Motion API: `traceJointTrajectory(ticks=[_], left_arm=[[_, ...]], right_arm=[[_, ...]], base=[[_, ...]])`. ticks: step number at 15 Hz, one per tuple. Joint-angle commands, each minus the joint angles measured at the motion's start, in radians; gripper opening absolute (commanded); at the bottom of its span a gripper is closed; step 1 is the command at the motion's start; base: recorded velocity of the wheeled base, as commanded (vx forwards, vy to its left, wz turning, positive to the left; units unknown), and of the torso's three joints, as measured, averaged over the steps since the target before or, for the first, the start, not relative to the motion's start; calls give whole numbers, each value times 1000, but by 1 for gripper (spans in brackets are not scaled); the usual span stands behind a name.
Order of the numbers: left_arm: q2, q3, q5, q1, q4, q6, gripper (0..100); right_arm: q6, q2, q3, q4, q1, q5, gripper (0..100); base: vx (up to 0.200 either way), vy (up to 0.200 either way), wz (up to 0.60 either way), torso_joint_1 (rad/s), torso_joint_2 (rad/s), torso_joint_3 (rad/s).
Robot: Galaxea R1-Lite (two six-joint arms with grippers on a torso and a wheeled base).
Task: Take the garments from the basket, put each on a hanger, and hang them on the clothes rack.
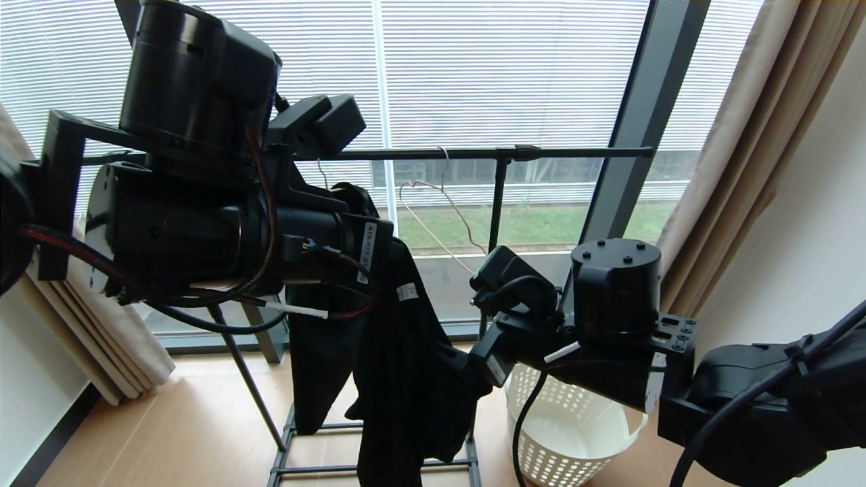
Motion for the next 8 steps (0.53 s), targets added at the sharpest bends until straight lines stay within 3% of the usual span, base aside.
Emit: traceJointTrajectory(ticks=[1,8], left_arm=[[-8,1,1,-1,1,-1,0],[-25,22,1,0,1,1,0]], right_arm=[[-1,40,-14,-1,-4,-1,100],[-19,63,-31,-1,-69,-2,100]], base=[[0,0,0,0,0,0],[0,0,0,0,0,0]])
